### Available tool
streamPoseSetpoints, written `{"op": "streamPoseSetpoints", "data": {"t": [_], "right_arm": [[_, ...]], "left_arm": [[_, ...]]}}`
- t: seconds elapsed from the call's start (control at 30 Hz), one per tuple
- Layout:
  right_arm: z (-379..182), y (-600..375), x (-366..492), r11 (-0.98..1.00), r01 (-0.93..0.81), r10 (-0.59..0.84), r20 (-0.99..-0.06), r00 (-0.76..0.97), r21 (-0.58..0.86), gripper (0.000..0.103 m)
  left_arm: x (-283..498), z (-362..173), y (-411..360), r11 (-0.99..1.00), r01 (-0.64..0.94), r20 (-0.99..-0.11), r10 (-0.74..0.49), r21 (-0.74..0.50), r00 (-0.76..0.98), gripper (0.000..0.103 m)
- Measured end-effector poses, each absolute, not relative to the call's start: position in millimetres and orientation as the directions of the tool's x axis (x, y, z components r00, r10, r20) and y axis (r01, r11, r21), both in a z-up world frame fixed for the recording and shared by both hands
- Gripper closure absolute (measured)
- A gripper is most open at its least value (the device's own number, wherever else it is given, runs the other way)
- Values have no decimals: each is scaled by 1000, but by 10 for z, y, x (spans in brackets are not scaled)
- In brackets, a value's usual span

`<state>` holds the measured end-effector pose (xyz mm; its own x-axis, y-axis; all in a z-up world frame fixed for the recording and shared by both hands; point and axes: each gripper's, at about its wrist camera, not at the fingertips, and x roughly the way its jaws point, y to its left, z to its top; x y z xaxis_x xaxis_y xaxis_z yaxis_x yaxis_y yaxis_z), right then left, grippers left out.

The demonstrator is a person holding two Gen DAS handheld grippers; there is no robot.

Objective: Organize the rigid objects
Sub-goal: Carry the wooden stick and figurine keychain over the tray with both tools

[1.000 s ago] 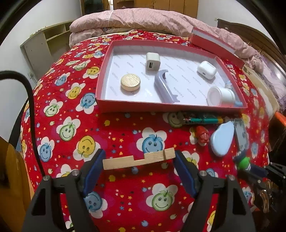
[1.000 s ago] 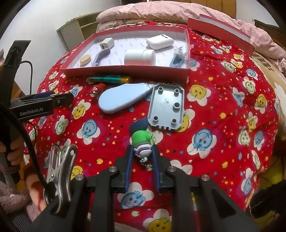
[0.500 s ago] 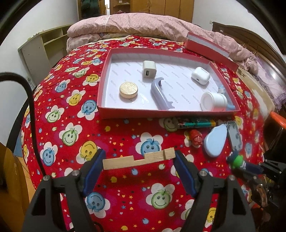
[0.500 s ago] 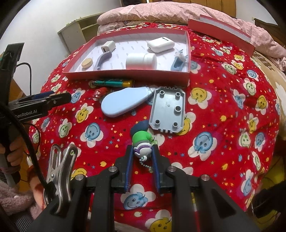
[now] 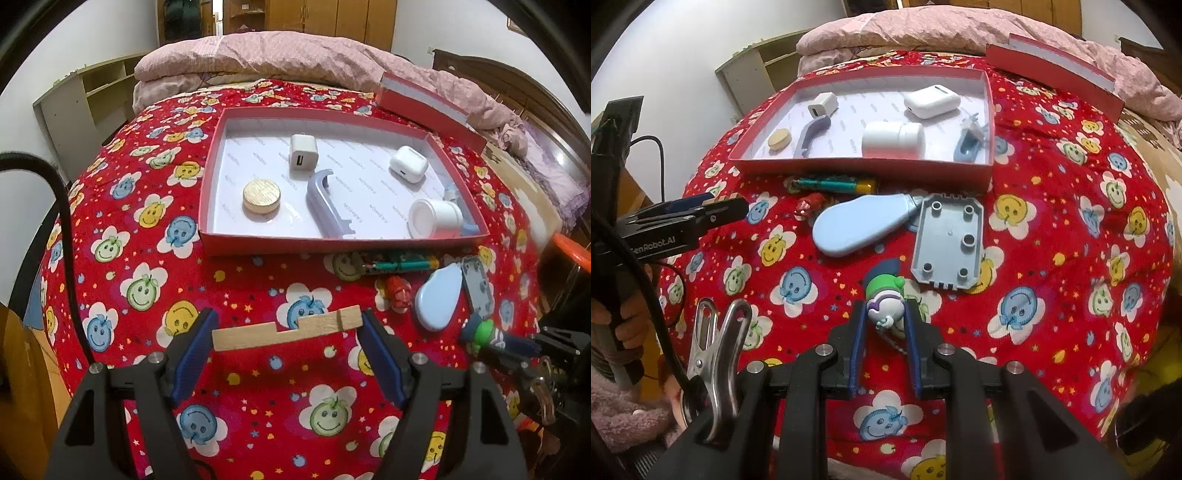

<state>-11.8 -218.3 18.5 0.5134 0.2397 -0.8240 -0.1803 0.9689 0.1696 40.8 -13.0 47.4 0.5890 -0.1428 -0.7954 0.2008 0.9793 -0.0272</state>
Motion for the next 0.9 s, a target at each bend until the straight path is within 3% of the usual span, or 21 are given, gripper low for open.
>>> {"op": "streamPoseSetpoints", "data": {"t": [0.9], "right_arm": [[355,-2114,5,960,-222,263,-811,522,169,82]], "left_arm": [[612,679,-167,972,234,-763,-172,-29,622,23]]}}
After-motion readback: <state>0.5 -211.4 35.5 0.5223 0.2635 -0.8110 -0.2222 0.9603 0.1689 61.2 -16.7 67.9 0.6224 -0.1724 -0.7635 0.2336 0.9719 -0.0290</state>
